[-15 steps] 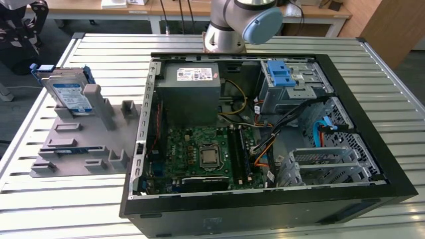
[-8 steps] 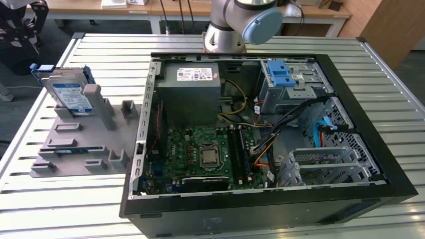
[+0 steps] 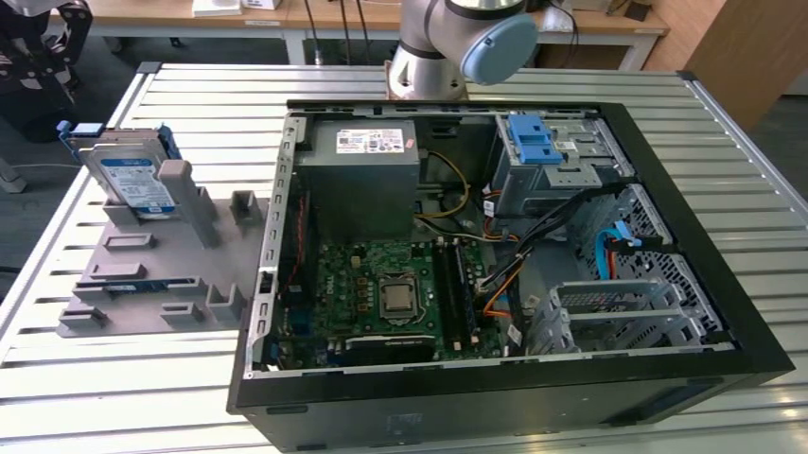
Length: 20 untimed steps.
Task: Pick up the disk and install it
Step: 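Pick up the disk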
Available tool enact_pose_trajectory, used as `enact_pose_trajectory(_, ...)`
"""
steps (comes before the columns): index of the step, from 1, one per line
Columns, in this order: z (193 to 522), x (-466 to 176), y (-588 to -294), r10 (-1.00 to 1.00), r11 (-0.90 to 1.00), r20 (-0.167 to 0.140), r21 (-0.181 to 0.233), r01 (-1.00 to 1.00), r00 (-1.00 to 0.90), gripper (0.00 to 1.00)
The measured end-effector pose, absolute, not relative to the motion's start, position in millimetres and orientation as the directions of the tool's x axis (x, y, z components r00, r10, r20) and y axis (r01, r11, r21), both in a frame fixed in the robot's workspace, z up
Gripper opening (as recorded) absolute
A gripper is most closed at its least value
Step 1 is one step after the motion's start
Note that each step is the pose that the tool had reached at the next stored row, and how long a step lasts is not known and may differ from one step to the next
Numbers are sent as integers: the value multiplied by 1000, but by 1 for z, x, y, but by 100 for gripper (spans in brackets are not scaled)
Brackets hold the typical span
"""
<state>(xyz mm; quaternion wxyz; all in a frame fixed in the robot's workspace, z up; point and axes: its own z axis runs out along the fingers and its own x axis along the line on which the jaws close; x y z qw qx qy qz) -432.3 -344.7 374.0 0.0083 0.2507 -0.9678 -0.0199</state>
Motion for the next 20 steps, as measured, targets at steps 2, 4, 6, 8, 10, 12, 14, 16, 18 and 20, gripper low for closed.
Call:
enact_pose_trajectory(2, 374, -432, -345, -492, 870, 6, 43, -491, -871, 11)
enact_pose_trajectory(4, 374, -432, -345, -498, 867, 6, 43, -497, -867, 11)
enact_pose_trajectory(6, 374, -432, -345, -504, 863, 6, 43, -503, -864, 11)
enact_pose_trajectory(8, 374, -432, -345, -510, 860, 6, 43, -509, -860, 11)
enact_pose_trajectory(10, 374, -432, -345, -514, 857, 6, 43, -513, -858, 11)
enact_pose_trajectory(12, 374, -432, -345, -515, 857, 6, 43, -514, -857, 11)
enact_pose_trajectory(14, 374, -432, -345, -515, 857, 6, 43, -514, -857, 11)
enact_pose_trajectory(16, 374, -432, -345, -515, 857, 6, 43, -514, -857, 11)
enact_pose_trajectory(18, 374, -432, -345, -515, 857, 6, 43, -514, -857, 11)
enact_pose_trajectory(20, 374, -432, -345, -515, 857, 6, 43, -514, -857, 11)
